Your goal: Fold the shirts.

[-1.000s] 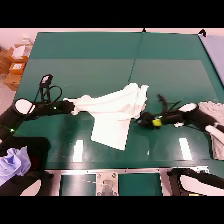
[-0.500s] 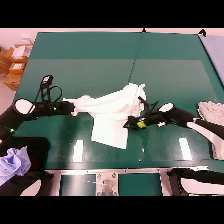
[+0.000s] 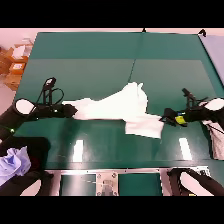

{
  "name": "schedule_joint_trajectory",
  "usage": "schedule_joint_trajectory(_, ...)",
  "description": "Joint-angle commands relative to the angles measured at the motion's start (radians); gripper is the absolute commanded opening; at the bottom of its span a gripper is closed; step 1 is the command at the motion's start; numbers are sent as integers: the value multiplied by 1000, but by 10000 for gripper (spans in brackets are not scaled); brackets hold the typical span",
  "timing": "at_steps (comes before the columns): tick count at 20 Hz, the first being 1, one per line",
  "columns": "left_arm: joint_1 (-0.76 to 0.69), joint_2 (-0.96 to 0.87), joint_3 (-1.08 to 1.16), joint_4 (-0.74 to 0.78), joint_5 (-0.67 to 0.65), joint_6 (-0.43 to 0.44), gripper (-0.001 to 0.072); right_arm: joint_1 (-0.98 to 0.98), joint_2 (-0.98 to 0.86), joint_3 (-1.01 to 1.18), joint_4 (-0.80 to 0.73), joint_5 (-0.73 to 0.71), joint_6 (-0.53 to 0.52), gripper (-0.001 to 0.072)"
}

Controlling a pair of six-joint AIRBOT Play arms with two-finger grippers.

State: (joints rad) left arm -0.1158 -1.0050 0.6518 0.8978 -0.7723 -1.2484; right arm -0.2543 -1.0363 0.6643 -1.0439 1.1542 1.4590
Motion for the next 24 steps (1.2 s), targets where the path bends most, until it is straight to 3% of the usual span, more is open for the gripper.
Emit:
schedule_joint_trajectory(1,2,-1,11,5,-50,-19,594,-78,37,-17,-45,18,21,15)
schedule_joint_trajectory(4,56,-1,129,103,-176,-35,593,-79,37,-20,-47,18,3,15)
schedule_joint_trajectory(7,262,-2,189,143,-224,-40,593,-79,37,-20,-61,-4,3,15)
schedule_joint_trajectory(10,426,-94,188,132,-270,8,593,-78,33,-20,-53,-24,3,15)
schedule_joint_trajectory(15,371,-382,189,-73,-263,137,593,-78,31,-20,-49,-24,3,15)
schedule_joint_trajectory(21,312,-544,190,-343,-168,272,592,-78,31,-20,-49,-24,3,15)
schedule_joint_trajectory(22,312,-544,190,-373,-145,291,566,-78,31,-20,-49,-24,3,15)
schedule_joint_trajectory(23,312,-544,197,-388,-128,300,333,-78,31,-20,-49,-24,3,15)
schedule_joint_trajectory(24,312,-544,204,-390,-125,300,171,-78,31,-20,-49,-24,3,15)
